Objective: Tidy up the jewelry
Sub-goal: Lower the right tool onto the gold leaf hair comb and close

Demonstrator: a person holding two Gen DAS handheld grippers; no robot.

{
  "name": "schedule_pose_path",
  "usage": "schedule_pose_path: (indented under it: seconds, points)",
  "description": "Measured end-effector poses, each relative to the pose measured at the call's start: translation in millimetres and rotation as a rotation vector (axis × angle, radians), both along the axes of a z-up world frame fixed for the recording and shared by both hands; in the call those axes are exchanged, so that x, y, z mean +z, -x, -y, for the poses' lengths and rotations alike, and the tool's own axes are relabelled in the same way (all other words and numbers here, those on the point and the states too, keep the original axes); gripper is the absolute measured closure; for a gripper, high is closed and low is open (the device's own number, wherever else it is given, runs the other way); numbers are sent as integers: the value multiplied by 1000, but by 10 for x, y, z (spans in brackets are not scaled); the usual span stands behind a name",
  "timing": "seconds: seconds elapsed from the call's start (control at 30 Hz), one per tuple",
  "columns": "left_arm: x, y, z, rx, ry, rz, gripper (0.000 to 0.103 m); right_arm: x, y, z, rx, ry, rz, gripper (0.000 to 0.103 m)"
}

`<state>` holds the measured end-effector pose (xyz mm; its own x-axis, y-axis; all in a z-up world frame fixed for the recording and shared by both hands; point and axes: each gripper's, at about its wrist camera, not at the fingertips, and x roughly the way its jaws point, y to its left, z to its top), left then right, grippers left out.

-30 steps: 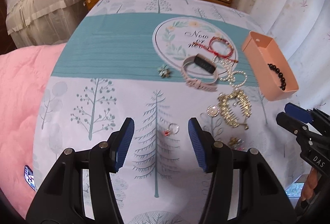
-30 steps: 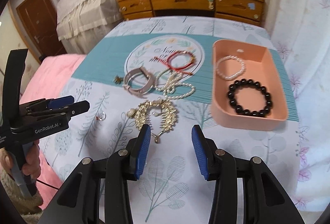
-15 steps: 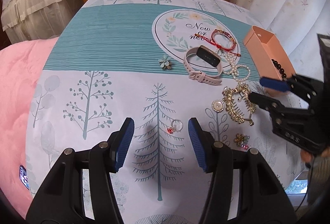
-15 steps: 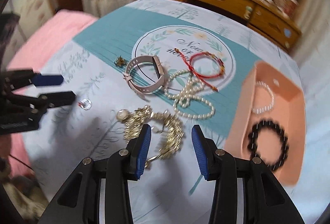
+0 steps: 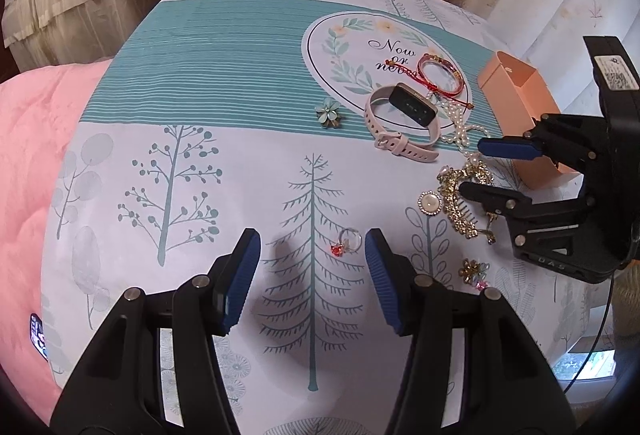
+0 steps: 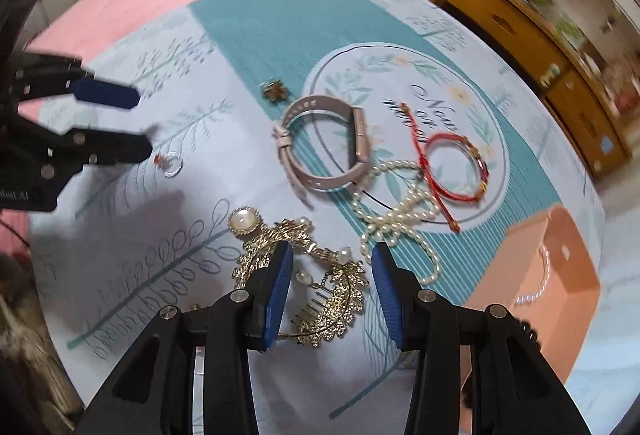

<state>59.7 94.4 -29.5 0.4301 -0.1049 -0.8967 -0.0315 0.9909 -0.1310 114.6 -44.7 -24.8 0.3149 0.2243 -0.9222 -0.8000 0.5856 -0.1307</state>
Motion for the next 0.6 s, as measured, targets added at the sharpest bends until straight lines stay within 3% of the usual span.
schedule_pose_path:
  seconds: [0.23, 0.43, 0.6]
  points:
    - [29, 11, -1, 1, 3, 8, 52, -26, -74, -65, 136, 47, -3, 62]
    - [44, 9, -47, 14, 7, 9, 52, -29, -102, -123, 224, 74, -23, 74]
    - [55, 3, -63, 21, 7, 12, 51, -34, -41, -165, 286, 91, -26, 75]
